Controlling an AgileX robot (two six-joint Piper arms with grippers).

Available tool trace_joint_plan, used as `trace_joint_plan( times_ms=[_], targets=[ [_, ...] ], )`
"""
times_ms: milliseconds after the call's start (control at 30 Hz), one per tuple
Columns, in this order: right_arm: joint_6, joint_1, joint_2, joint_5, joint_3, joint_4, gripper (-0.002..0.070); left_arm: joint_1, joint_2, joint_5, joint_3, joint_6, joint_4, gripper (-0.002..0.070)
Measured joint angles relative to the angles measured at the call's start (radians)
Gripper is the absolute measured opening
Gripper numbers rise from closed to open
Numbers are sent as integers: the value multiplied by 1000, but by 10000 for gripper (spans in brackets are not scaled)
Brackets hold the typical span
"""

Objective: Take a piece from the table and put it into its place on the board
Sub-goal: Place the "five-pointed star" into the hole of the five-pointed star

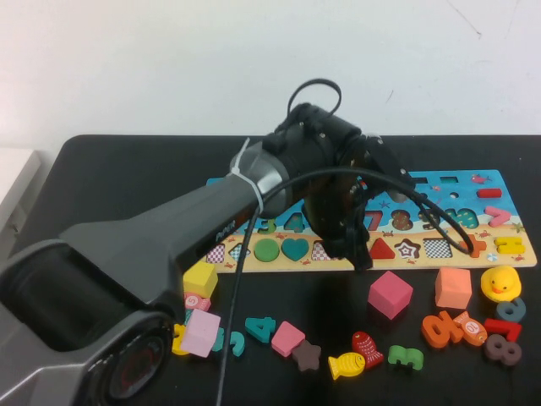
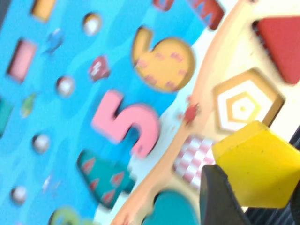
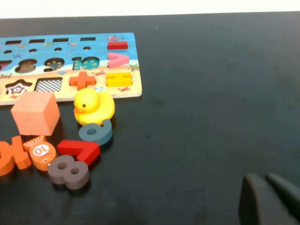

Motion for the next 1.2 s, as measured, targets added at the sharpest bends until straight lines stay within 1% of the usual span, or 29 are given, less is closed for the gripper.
trace_joint_plan(
  times_ms=[33,167,567,867,1033,1133,1200],
  targets=[
    [0,0,0,0,0,0,19,0,13,-19,0,25,-24,284],
    [0,0,0,0,0,0,19,2,35,-51,0,45,-40,284],
    [0,0,0,0,0,0,19,4,60,-103,-6,45,-40,284],
    [0,0,0,0,0,0,19,4,72,-103,-6,45,-40,285],
    [0,0,0,0,0,0,19,4,72,-103,-6,34,-25,309],
    [0,0,0,0,0,0,19,4,72,-103,-6,7,8,354],
    [0,0,0,0,0,0,19,4,72,-104,-8,-10,30,400]
  ],
)
